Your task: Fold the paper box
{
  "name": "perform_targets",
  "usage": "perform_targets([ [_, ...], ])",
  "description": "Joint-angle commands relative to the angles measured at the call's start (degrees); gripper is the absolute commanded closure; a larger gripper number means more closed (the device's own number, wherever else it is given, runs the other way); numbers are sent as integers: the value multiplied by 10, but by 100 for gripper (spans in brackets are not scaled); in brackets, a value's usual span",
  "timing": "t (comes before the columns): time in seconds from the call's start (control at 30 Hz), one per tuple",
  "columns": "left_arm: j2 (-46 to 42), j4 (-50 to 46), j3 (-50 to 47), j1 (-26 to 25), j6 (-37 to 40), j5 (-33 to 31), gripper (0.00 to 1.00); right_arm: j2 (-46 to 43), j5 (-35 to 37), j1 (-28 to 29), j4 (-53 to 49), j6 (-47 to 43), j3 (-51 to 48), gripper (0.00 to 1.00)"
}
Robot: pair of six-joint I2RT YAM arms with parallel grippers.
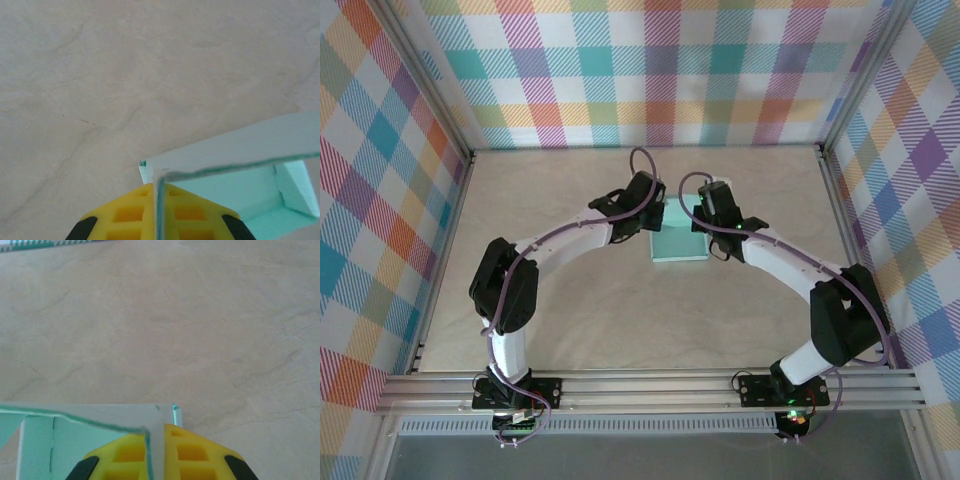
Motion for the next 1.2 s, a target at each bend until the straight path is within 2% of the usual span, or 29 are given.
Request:
perform_targets([
  [0.0,-18,92,-30,-32,-16,-33,100,-21,9,17,123,24,-29,100],
  [0.4,-39,277,-158,-75,-31,-77,100,-51,-39,20,321,31,-183,100],
  [0.7,-19,333,-189,-114,-23,-115,100,-64,-17,25,401,6,-255,100],
  [1.03,-2,400,-233,-125,-15,-159,100,-39,-69,26,517,-47,-316,100],
  [1.17,0,411,-245,-125,-25,-181,100,-31,-80,27,523,-70,-321,100],
])
